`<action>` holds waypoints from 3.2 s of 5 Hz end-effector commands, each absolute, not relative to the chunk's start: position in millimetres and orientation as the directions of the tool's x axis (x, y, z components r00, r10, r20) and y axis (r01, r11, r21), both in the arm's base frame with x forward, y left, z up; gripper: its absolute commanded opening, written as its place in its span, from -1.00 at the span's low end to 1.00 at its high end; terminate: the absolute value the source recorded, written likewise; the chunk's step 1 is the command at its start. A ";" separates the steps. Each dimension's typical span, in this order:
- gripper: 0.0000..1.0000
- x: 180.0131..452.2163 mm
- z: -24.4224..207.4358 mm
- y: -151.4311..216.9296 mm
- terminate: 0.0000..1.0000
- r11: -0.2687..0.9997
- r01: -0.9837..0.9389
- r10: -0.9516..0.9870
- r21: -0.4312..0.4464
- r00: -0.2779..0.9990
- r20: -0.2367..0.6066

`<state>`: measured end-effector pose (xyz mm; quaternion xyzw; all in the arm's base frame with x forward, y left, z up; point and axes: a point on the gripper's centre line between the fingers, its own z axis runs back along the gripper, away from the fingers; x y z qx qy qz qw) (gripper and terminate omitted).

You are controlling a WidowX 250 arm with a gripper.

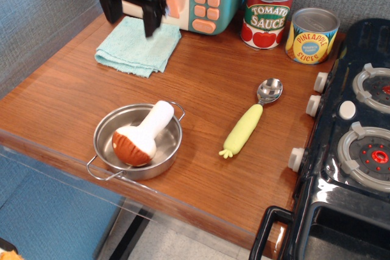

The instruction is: Move the spoon onto the blue towel

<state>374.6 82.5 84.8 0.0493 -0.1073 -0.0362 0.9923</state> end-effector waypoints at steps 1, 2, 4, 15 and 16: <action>1.00 342.3 109.6 3.3 -1.00 0.968 0.221 -0.248 0.120 0.923 0.295; 1.00 310.9 97.8 -45.0 -1.00 0.948 0.303 -0.317 0.094 0.912 0.262; 1.00 298.8 65.3 -56.9 -1.00 0.968 0.238 -0.249 0.081 0.949 0.191; -1.00 302.0 14.9 -54.0 -1.00 0.981 0.171 -0.184 0.094 0.971 0.152; -1.00 313.4 49.9 -49.4 -1.00 0.981 0.183 -0.192 0.058 0.951 0.244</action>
